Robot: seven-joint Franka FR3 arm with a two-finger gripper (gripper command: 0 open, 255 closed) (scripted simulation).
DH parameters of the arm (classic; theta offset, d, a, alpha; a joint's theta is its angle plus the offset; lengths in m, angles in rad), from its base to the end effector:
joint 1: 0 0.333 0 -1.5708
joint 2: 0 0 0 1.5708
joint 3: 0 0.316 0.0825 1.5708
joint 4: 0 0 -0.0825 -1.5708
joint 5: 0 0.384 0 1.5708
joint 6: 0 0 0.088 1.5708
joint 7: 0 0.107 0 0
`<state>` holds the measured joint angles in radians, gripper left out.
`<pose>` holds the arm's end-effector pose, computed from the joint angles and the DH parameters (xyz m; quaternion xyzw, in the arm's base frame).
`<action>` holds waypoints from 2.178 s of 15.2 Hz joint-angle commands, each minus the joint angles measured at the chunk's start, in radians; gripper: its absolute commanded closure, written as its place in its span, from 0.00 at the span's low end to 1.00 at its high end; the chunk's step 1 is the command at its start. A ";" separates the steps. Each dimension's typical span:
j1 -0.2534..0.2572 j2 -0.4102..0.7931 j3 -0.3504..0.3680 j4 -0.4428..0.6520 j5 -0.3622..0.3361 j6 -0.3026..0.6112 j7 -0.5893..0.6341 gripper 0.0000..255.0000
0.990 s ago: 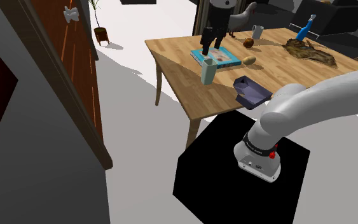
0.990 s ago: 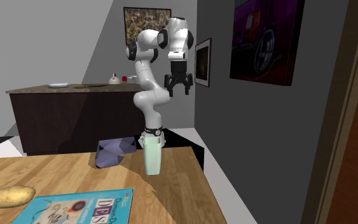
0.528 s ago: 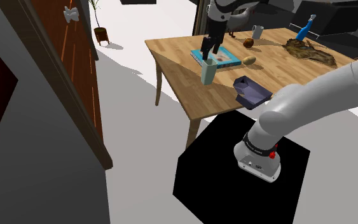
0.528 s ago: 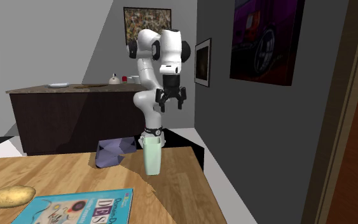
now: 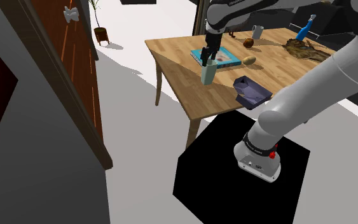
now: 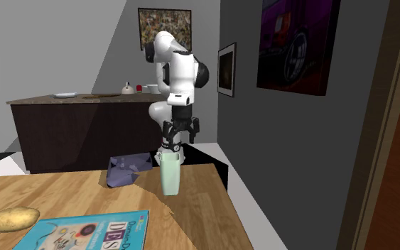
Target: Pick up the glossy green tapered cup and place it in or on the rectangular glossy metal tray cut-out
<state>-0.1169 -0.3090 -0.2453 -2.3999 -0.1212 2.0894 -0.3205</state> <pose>0.4139 -0.1655 0.4285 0.9998 0.0152 -0.0089 0.0134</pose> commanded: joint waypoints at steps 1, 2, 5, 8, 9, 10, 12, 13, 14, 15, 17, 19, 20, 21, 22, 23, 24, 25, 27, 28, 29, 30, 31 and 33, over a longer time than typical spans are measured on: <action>-0.008 0.071 -0.027 0.026 0.000 0.047 -0.040 0.00; -0.008 0.078 -0.028 0.018 0.000 0.062 -0.041 0.00; -0.009 0.098 -0.032 -0.005 0.002 0.105 -0.043 0.00; -0.009 0.121 -0.036 -0.026 0.005 0.149 -0.047 0.00; -0.009 0.126 -0.037 -0.030 0.006 0.157 -0.047 0.00; -0.009 0.126 -0.037 -0.030 0.006 0.157 -0.047 0.00; -0.009 0.126 -0.037 -0.030 0.006 0.157 -0.047 0.00; -0.009 0.126 -0.037 -0.030 0.006 0.157 -0.047 0.00; -0.009 0.126 -0.037 -0.030 0.006 0.157 -0.047 0.00; -0.009 0.126 -0.037 -0.030 0.006 0.157 -0.047 0.00; -0.009 0.126 -0.036 -0.030 0.006 0.157 -0.047 0.00; -0.009 0.126 -0.036 -0.030 0.006 0.157 -0.047 1.00; -0.009 0.126 -0.036 -0.030 0.006 0.157 -0.047 1.00; -0.009 0.126 -0.036 -0.030 0.006 0.157 -0.047 1.00; -0.009 0.126 -0.036 -0.030 0.006 0.157 -0.047 1.00; -0.009 0.126 -0.036 -0.030 0.006 0.157 -0.047 1.00; -0.009 0.126 -0.036 -0.030 0.006 0.157 -0.047 1.00; -0.009 0.126 -0.036 -0.030 0.006 0.157 -0.047 1.00; -0.009 0.126 -0.037 -0.030 0.006 0.157 -0.047 1.00; -0.009 0.118 -0.035 -0.023 0.004 0.143 -0.046 1.00; -0.009 0.110 -0.034 -0.016 0.003 0.128 -0.046 1.00; -0.009 0.102 -0.033 -0.009 0.002 0.114 -0.045 1.00; -0.010 0.095 -0.032 -0.002 0.002 0.099 -0.044 1.00; -0.010 0.081 -0.030 0.013 0.000 0.070 -0.043 1.00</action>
<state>-0.1266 -0.2241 -0.2760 -2.3971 -0.1213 2.1742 -0.3638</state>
